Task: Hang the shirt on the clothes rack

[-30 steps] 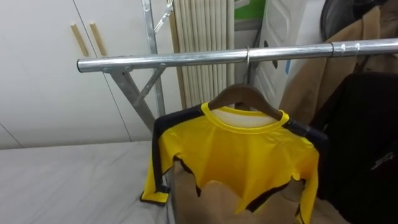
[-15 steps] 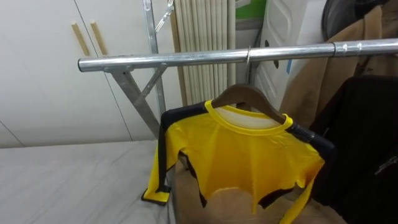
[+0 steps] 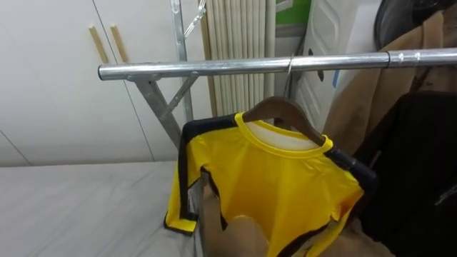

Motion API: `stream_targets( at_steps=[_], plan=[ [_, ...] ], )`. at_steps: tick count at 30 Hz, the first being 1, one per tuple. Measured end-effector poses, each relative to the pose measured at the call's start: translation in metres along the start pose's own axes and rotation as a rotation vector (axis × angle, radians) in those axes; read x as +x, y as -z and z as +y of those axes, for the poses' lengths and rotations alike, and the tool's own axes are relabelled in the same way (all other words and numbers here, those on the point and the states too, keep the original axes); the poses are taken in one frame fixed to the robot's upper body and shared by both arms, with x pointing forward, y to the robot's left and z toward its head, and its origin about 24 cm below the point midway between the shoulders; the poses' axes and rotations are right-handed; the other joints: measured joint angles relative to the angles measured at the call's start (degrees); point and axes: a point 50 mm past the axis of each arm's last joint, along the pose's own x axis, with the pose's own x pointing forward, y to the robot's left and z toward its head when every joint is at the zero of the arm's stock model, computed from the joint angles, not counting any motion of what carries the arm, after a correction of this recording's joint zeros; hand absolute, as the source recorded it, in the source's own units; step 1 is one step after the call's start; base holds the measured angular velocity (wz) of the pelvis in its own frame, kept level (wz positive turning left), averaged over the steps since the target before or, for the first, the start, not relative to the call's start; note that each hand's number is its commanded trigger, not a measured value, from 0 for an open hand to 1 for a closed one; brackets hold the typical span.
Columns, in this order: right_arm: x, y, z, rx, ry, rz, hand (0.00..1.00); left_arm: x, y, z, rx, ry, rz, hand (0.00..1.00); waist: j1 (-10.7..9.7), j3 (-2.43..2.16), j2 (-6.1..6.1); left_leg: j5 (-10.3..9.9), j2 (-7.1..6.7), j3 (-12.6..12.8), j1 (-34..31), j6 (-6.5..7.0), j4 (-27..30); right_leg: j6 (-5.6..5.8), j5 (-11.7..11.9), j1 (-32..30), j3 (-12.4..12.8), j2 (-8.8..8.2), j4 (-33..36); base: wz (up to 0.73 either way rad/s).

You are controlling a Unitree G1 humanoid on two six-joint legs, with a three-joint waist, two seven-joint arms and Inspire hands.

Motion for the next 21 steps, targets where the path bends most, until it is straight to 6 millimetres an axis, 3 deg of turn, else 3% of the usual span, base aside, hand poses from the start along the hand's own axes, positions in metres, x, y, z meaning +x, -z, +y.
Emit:
stream_targets(
  at_steps=[14, 21],
  plan=[
    [0.0004, 0.0023, 0.0039, 0.048, -0.023, -0.005, 0.0, 0.0002, 0.0015, 0.0041, -0.101, 0.023, -0.008, 0.0, 0.0, -0.11, -0.75, 0.0, -0.04, 0.5, 0.2, 0.0, 0.3, 0.1, -0.1, 0.4, -0.5, -0.17, -0.1, 0.0],
    [0.0002, 0.0023, 0.0041, 0.038, -0.032, -0.005, 0.0, -0.0002, 0.0012, 0.004, -0.134, 0.033, -0.022, 0.0, 1.3, -0.09, -0.68, 0.0, -0.02, 0.5, 0.3, -0.01, 0.4, 0.11, -0.1, 0.4, -1.2, -0.27, -0.4, 0.03]
  ],
)
